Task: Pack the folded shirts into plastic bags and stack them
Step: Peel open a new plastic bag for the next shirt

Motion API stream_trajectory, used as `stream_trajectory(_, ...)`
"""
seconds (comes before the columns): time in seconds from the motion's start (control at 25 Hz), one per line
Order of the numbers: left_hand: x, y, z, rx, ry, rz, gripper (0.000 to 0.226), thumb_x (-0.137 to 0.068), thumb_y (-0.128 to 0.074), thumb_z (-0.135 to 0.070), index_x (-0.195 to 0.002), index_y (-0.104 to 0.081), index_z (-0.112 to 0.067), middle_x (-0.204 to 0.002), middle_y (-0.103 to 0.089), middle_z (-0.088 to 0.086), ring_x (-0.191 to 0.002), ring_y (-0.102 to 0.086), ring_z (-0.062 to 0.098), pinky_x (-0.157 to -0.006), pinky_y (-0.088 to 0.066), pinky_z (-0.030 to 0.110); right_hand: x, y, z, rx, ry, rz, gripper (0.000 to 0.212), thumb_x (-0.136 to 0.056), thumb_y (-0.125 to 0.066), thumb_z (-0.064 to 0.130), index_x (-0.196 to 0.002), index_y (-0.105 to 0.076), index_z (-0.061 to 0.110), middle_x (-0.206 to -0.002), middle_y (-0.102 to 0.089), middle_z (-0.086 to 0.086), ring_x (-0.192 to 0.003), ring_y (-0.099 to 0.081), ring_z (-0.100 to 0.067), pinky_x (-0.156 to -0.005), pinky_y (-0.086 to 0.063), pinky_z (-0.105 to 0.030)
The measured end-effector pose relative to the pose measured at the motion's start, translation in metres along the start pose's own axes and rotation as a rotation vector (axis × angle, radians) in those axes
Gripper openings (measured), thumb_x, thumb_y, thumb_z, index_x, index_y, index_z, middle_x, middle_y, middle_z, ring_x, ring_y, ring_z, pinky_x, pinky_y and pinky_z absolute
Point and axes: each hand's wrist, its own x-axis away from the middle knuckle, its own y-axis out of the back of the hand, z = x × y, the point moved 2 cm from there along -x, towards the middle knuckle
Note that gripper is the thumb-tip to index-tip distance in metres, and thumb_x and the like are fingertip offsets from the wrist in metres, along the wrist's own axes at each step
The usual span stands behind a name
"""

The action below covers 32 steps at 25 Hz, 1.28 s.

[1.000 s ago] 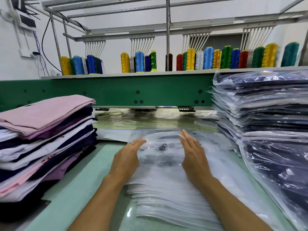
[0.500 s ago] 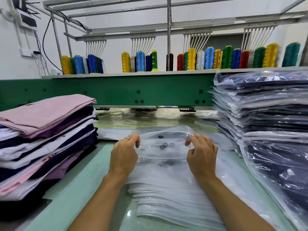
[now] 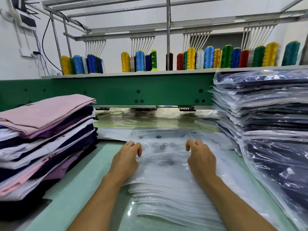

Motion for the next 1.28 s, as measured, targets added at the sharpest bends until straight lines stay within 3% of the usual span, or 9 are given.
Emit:
stream_trajectory(0.16,-0.001,-0.008,-0.007,0.194,-0.062,0.131,0.014,-0.077,-0.061,-0.025,-0.084,-0.05,-0.029,-0.093,-0.051,-0.011,-0.094,-0.049,0.013,-0.081,-0.047,0.033,0.0,-0.007,0.004,-0.079,0.214,0.267,0.022,-0.081,-0.063,0.025,-0.098,-0.054,0.035,-0.097,-0.045,0.012,-0.098,-0.042,-0.015,-0.085,-0.032,-0.032)
stream_trajectory(0.28,0.001,-0.016,-0.008,0.288,0.007,0.192,0.038,-0.078,-0.062,-0.062,-0.079,-0.053,-0.025,-0.085,-0.057,-0.008,-0.078,-0.054,0.009,-0.069,-0.046,0.032,0.003,-0.014,0.009,-0.199,0.229,0.487,0.021,-0.089,-0.054,0.054,-0.096,-0.06,0.036,-0.095,-0.05,0.013,-0.097,-0.046,-0.011,-0.087,-0.036,-0.034)
stream_trajectory(0.4,0.005,-0.019,-0.016,0.19,0.071,0.236,0.057,-0.082,-0.048,-0.08,-0.077,-0.054,-0.023,-0.084,-0.056,-0.007,-0.075,-0.054,0.01,-0.068,-0.044,0.032,0.003,-0.016,0.009,-0.168,0.181,0.449,0.037,-0.098,-0.041,0.057,-0.083,-0.061,0.029,-0.089,-0.054,0.011,-0.089,-0.051,-0.012,-0.077,-0.039,-0.033)
stream_trajectory(0.6,-0.003,0.008,-0.015,0.143,0.12,0.301,0.043,-0.093,-0.049,-0.066,-0.092,-0.055,-0.024,-0.095,-0.063,-0.006,-0.087,-0.059,0.018,-0.081,-0.05,0.039,-0.009,-0.016,0.033,-0.024,0.087,0.463,0.017,-0.091,-0.054,0.037,-0.082,-0.064,0.026,-0.083,-0.063,0.01,-0.079,-0.059,-0.012,-0.068,-0.048,-0.031)
stream_trajectory(0.68,-0.012,0.035,0.0,0.036,0.112,0.233,0.031,-0.096,-0.052,-0.055,-0.099,-0.054,-0.024,-0.103,-0.064,-0.004,-0.095,-0.059,0.02,-0.083,-0.051,0.039,-0.02,-0.013,0.055,-0.159,0.026,0.531,0.01,-0.089,-0.056,0.032,-0.083,-0.063,0.029,-0.082,-0.065,0.013,-0.077,-0.061,-0.009,-0.06,-0.046,-0.027)
stream_trajectory(0.8,-0.024,0.099,0.037,-0.111,0.134,0.034,0.019,-0.098,-0.052,-0.034,-0.111,-0.054,-0.021,-0.111,-0.064,0.0,-0.103,-0.06,0.026,-0.086,-0.052,0.041,-0.04,-0.009,0.105,-0.424,0.005,0.568,0.008,-0.091,-0.058,0.027,-0.09,-0.066,0.029,-0.089,-0.069,0.01,-0.082,-0.064,-0.011,-0.07,-0.054,-0.031)
stream_trajectory(0.92,-0.035,0.173,0.073,-0.298,0.174,-0.171,0.026,-0.091,-0.051,-0.02,-0.117,-0.054,-0.017,-0.119,-0.063,0.005,-0.11,-0.057,0.03,-0.085,-0.049,0.039,-0.054,-0.007,0.171,-0.71,0.022,0.591,0.013,-0.088,-0.06,0.016,-0.087,-0.069,0.025,-0.085,-0.073,0.0,-0.075,-0.065,-0.015,-0.067,-0.049,-0.03)
stream_trajectory(1.08,-0.033,0.241,0.123,-0.541,0.428,-0.024,0.047,-0.089,-0.059,-0.035,-0.13,-0.049,-0.015,-0.132,-0.057,0.009,-0.123,-0.05,0.032,-0.093,-0.045,0.042,-0.066,-0.003,0.269,-0.988,0.052,0.633,0.015,-0.087,-0.056,0.005,-0.088,-0.069,0.013,-0.078,-0.072,-0.007,-0.066,-0.059,-0.018,-0.061,-0.045,-0.028)
stream_trajectory(1.28,-0.022,0.274,0.157,-0.611,0.394,0.006,0.016,-0.087,-0.059,-0.03,-0.093,-0.06,-0.016,-0.109,-0.068,0.006,-0.096,-0.06,0.03,-0.075,-0.05,0.035,-0.071,-0.004,0.357,-1.203,0.047,0.71,0.018,-0.088,-0.051,0.001,-0.095,-0.068,0.003,-0.08,-0.067,-0.008,-0.066,-0.056,-0.018,-0.059,-0.044,-0.026)
